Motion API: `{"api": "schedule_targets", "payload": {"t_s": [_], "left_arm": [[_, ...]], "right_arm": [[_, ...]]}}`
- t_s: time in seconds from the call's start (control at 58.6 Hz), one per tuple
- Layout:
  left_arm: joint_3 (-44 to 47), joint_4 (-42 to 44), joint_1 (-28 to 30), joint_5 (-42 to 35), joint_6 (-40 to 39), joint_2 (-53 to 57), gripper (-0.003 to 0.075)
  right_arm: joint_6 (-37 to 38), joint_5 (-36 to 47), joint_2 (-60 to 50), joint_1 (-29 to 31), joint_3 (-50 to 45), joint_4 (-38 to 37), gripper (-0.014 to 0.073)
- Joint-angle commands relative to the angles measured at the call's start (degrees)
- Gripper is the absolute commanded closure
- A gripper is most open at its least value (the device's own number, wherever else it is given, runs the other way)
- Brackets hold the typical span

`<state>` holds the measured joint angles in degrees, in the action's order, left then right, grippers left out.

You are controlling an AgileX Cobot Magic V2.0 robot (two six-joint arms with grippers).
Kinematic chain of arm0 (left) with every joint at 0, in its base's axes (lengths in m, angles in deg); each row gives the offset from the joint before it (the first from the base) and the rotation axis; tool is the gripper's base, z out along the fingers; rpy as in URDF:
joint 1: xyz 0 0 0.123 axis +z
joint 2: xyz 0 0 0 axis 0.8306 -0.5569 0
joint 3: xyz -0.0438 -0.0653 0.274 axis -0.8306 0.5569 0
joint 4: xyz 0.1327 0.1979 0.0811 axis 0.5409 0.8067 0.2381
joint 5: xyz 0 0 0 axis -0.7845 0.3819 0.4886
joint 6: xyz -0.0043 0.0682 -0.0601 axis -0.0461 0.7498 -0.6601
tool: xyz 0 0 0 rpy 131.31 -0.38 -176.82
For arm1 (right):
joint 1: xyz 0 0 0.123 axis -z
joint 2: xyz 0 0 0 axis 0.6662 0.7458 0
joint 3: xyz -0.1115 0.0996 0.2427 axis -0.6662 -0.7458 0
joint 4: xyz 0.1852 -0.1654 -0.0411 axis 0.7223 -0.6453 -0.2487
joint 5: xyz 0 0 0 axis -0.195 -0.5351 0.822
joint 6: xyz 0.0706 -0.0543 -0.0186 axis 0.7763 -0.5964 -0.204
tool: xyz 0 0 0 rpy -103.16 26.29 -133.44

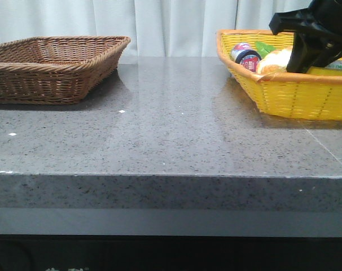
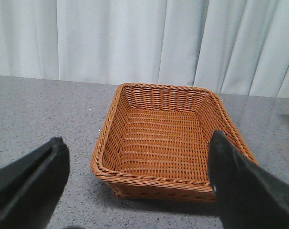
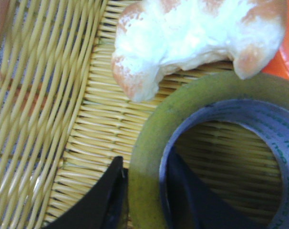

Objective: Transfer tape with both arms
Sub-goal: 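Lower the right gripper into the yellow basket around the tape roll, then lift the tape roll with the right gripper toward the table center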

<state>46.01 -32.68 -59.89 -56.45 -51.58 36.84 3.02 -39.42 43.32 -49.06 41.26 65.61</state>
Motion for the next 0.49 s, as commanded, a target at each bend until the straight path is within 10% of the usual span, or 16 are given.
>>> {"api": "schedule_targets", "payload": {"t_s": [0.0, 0.478], "left_arm": [[-1.8, -0.4, 0.1, -4.4, -0.4, -0.5, 0.0134], [-1.8, -0.4, 0.1, -4.4, -0.4, -0.5, 0.0134]], "right_arm": [[-0.5, 3.3, -2.2, -0.1, 1.9, 0.3, 0.0456], [-0.5, -0.6, -7.7, -0.1, 9.6, 0.3, 0.0456]]}}
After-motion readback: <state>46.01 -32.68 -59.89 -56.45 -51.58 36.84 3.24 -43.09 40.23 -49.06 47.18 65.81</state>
